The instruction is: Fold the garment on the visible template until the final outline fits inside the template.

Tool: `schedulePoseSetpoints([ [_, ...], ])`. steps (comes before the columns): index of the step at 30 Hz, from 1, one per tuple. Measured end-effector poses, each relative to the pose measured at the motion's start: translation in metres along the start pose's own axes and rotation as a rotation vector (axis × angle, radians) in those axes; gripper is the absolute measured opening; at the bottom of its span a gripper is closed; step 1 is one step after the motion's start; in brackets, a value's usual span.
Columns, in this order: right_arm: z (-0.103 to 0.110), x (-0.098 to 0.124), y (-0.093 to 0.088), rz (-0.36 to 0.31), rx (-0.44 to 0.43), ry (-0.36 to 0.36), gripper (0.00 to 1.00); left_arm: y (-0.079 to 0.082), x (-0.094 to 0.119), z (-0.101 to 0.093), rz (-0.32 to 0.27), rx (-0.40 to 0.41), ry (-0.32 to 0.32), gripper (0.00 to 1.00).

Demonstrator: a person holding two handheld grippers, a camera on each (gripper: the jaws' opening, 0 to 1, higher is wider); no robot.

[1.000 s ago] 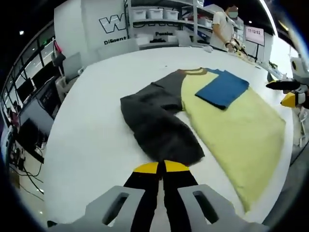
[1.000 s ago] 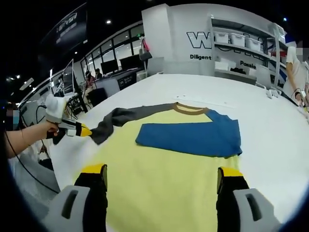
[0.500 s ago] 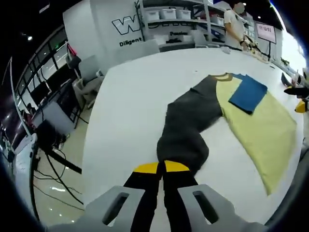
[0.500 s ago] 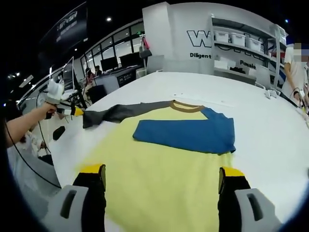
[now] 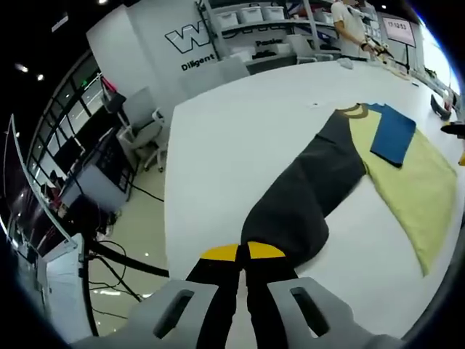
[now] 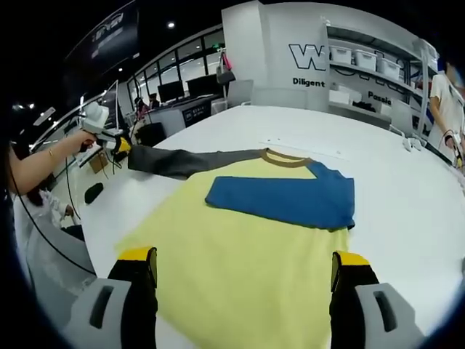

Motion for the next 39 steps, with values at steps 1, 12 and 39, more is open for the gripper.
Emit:
schedulePoseSetpoints([
  [1,0.0,0.0,0.0,0.0,0.002,0.005,0.99,0.0,-0.005,0.004,0.003,-0.002,-0.002,0.04],
  [12,0.003,-0.001,-0.003,0.028,0.01,0.042,0.99,-0.004,-0.04,0.037,0.139,-0.026,-0.026,0.04],
  [39,0.002,0.005,-0.002,0.018,0.025,0.058,0.99,0.096,-0.006,-0.042,0.039,-0.234,-0.204,0.04],
])
Point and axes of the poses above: the point that each gripper's makers call its tool centre point, and the gripper's own axes: x roughly backward along the fingers, z roughly to its left, y roughly out of its top, the point moved 6 cm from there along x, roughly backward along the fingers, and after that the axes turned 1 degree about -x, right-handed, at the moved point
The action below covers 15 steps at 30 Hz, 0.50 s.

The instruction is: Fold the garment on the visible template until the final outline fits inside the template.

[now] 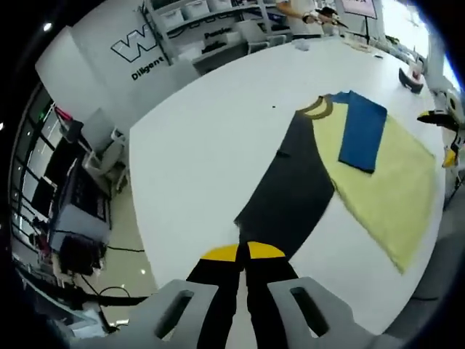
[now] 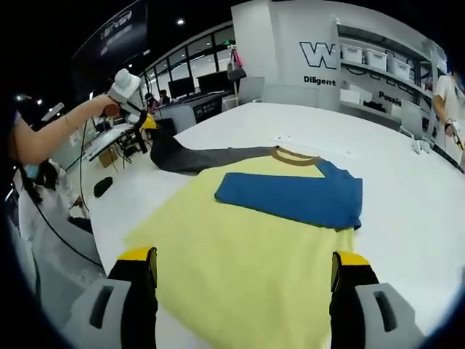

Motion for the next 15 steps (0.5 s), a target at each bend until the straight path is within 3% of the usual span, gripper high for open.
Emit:
schedulePoseSetpoints([
  [4,-0.001,0.002,-0.001,0.004,-0.003,0.002,0.99,0.033,-0.001,-0.024,-0.055,-0.047,-0.067,0.04],
  [15,-0.004,0.006,-0.005,-0.004,-0.016,0.0,0.99,0.091,-0.015,-0.082,-0.08,-0.163,-0.159,0.04],
])
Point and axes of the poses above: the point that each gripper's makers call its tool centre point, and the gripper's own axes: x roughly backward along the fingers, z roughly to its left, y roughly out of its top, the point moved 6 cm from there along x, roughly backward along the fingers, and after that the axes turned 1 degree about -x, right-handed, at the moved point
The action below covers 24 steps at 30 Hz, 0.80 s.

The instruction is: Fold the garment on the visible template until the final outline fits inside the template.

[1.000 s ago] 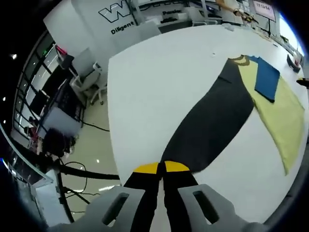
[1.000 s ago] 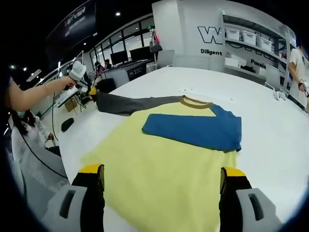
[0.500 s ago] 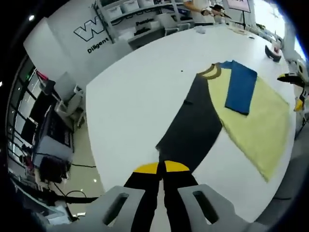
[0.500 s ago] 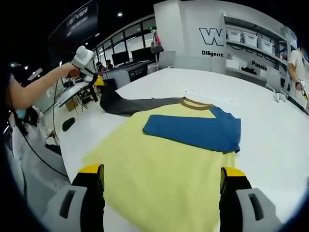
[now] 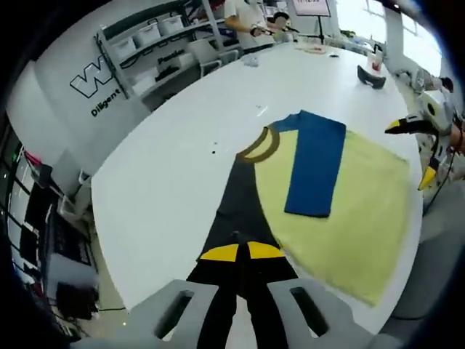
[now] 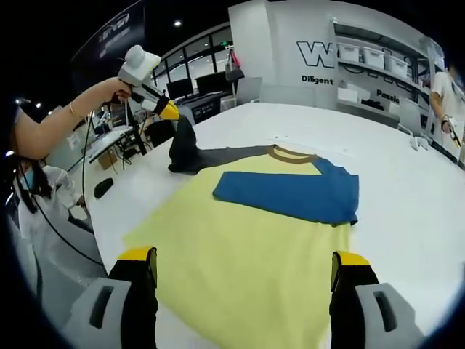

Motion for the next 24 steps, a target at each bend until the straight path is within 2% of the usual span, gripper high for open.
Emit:
schedulePoseSetpoints([
  [3,-0.001,0.001,-0.001,-0.003,-0.006,-0.001,0.99,0.02,-0.007,-0.008,-0.005,-0.024,0.004,0.04],
  [9,-0.003,0.003,-0.004,0.006,-0.009,-0.003,0.99,0.064,-0.017,-0.028,-0.055,-0.063,-0.043,0.04],
  [12,-0.004,0.003,-0.004,0.005,-0.011,-0.004,0.99,0.085,-0.026,-0.036,-0.074,-0.057,-0.058,0.04],
  [15,-0.006,0.002,-0.005,0.005,-0.017,-0.004,0.99,0.101,-0.036,-0.048,-0.085,-0.064,-0.082,0.04],
  [24,-0.013,0.002,-0.007,0.007,-0.022,-0.011,0.99,0.134,-0.063,-0.08,-0.118,-0.025,-0.135,0.04],
])
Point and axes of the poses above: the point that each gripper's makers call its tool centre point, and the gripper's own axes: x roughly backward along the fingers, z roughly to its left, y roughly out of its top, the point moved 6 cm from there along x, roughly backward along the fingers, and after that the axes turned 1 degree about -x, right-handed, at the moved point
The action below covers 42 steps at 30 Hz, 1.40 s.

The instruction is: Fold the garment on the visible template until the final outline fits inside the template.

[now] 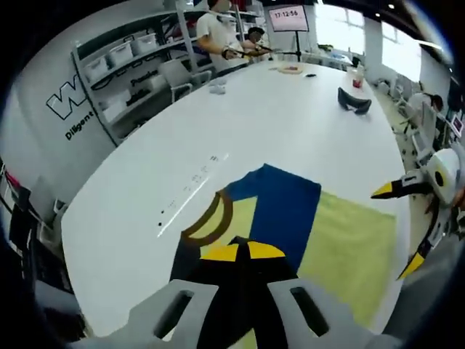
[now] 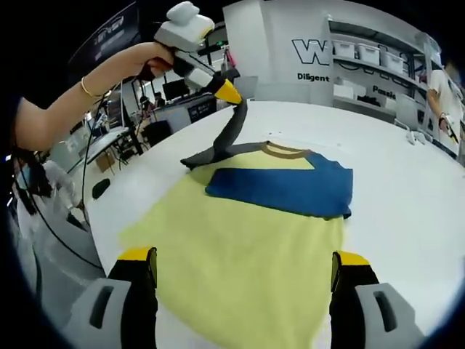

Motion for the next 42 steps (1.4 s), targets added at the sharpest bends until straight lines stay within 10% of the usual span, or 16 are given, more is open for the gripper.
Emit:
schedulePoseSetpoints([
  [10,-0.008,0.001,-0.007,0.008,-0.013,-0.009,0.99,0.03,-0.031,-0.019,-0.025,0.022,-0.05,0.04],
  [28,-0.025,-0.014,-0.014,0.014,-0.046,-0.038,0.98,0.005,-0.102,-0.055,0.05,0.098,-0.109,0.04],
  [42,-0.035,-0.017,-0.006,-0.017,-0.067,-0.076,0.96,0.014,-0.109,-0.066,-0.074,0.086,-0.182,0.16],
])
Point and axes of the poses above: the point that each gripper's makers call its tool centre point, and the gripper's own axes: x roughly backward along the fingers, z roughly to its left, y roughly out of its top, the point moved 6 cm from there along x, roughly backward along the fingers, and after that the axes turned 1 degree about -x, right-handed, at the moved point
